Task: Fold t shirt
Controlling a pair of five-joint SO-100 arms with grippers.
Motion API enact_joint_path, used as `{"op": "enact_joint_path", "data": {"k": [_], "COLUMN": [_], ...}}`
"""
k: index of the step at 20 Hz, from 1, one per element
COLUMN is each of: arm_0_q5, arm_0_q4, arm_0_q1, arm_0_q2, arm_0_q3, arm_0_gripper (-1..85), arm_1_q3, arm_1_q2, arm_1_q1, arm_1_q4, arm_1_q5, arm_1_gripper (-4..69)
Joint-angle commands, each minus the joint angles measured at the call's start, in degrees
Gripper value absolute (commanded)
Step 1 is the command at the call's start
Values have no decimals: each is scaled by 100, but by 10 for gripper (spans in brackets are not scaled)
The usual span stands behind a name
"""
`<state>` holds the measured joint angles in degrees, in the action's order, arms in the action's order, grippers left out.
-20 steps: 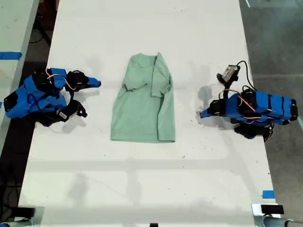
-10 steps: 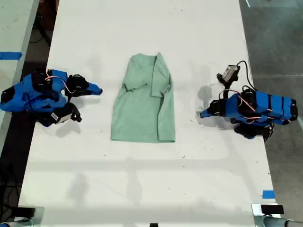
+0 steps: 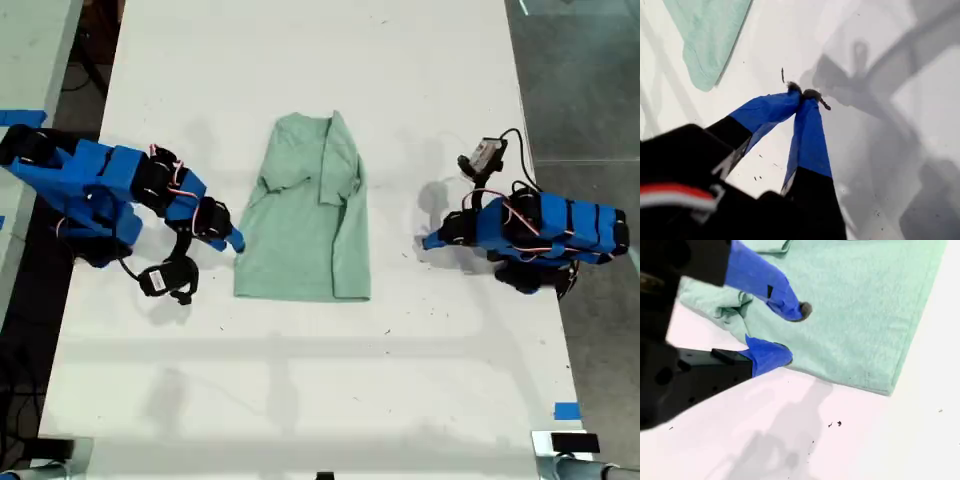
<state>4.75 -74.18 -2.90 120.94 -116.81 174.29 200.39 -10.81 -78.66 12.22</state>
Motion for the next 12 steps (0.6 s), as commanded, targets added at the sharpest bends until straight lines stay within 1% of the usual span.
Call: {"op": "enact_joint_path", "data": {"k": [1,4,5,8,12], "arm_0_q5": [-149,-431,-501,-580,-404], "arm_0_q4": [817,1925,2109,2294,2303], "arm_0_q1": [272,580,677,782,870], "arm_0_q2": [-141,-519,-721,-1125,-1424], "arm_0_q3": [-492,-1292,-1380,-1380,-1380], "arm_0_gripper": [133,140,142,149,143], "arm_1_q3": [255,255,255,255,255], "arm_1_q2": [70,70,70,70,70], "arm_1_q1": [44,44,44,44,53], "arm_1_q4": [-18,-18,-18,-18,-18], "arm_1_q5": [-44,-44,-44,-44,-44], "arm_1_gripper": [10,10,10,10,10]}}
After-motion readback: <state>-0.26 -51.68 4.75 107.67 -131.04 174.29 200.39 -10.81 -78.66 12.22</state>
